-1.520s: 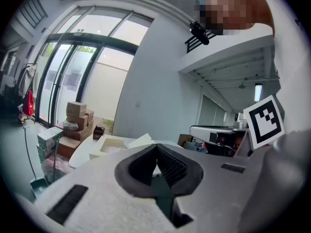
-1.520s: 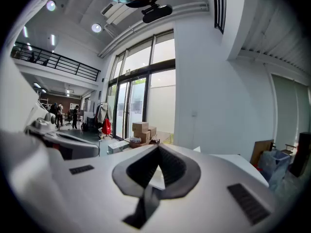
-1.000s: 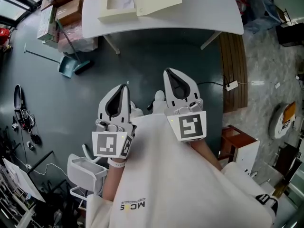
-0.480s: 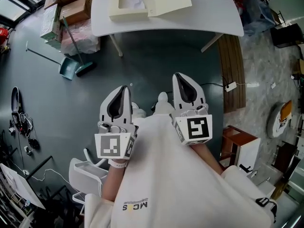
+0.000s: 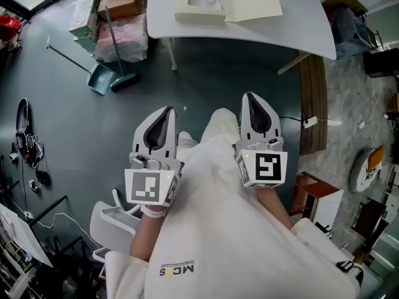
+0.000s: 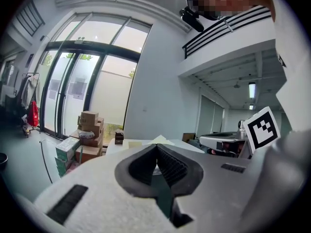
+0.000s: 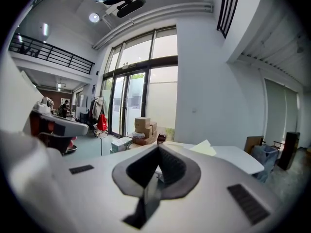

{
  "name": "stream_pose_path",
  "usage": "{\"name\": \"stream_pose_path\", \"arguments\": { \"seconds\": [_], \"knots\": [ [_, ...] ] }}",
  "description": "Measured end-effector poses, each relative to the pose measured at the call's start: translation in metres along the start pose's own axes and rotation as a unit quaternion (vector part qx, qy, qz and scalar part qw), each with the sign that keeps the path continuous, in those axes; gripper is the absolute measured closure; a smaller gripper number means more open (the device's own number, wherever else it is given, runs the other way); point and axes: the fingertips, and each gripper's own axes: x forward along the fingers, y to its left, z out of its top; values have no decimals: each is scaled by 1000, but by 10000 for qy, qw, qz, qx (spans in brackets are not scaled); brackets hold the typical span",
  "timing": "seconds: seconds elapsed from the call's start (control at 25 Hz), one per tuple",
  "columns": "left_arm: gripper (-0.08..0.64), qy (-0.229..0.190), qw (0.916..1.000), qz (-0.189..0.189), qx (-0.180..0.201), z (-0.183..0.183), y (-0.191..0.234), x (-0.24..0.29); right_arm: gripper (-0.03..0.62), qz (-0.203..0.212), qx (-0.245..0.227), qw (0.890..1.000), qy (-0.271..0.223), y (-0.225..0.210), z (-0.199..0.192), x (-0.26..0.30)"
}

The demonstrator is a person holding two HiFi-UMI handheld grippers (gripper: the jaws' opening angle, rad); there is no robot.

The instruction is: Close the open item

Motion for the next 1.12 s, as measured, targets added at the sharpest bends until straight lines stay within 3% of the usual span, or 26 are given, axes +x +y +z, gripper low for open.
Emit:
{"name": "stream_pose_path", "arguments": {
  "seconds": [0.24, 0.48, 0.68, 0.88, 1.12],
  "knots": [
    [534, -68, 9998, 133, -141, 5, 23, 4, 578, 46, 78, 10000, 6, 14, 5, 21],
    [534, 122, 9999, 12, -91, 3, 37, 54, 578, 107, 84, 9998, -148, 6, 12, 71],
    [534, 357, 9990, -6, -255, 2, 61, 132, 578, -21, 287, 9996, -19, -37, 5, 147],
    [534, 581, 9977, -37, -337, 20, 76, 227, 578, -47, 421, 9991, -85, -93, 29, 232],
    [534, 738, 9966, -30, -377, 42, 89, 338, 578, -218, 35, 9995, 227, -164, 33, 319]
  ]
}}
